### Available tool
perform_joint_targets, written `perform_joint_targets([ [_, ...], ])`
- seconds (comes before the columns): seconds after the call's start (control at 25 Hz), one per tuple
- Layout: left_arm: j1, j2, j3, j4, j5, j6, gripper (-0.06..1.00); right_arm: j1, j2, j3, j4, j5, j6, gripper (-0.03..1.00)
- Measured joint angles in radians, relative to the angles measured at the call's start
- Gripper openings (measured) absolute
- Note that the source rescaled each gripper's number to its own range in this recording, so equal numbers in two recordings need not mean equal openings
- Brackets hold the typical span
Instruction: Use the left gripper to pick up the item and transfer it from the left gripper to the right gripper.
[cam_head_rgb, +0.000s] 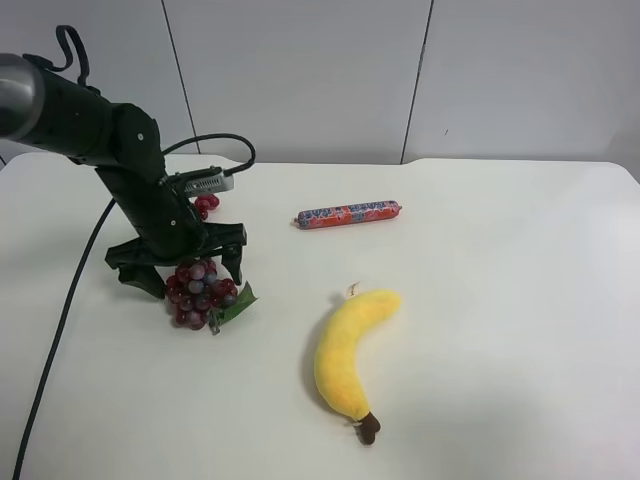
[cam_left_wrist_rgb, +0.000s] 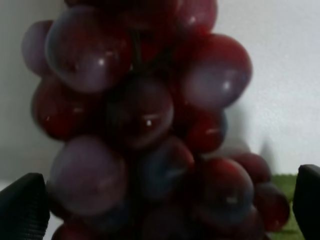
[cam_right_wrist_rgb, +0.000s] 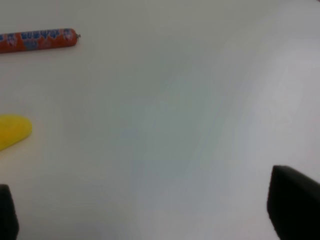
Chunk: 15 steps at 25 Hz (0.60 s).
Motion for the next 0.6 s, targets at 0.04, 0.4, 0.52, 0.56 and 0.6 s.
perform_joint_targets([
  [0.04,0.0,0.004,0.0,0.0,-0.003,0.0,1.0,0.0,0.0,0.0,0.0,0.0,0.0,1.0],
  [0.4,0.0,0.014,0.0,0.0,-0.044,-0.002,0.88,0.0,0.0,0.0,-0.001,0.0,0.0,1.0],
  [0.52,0.0,0.014,0.0,0.001,-0.046,-0.002,0.76,0.0,0.0,0.0,-0.001,0.0,0.0,1.0],
  [0.56,0.0,0.014,0.0,0.002,-0.046,-0.002,0.72,0.0,0.0,0.0,-0.001,0.0,0.0,1.0],
  [0.6,0.0,0.014,0.0,0.002,-0.046,-0.002,0.69,0.0,0.0,0.0,-0.001,0.0,0.0,1.0],
])
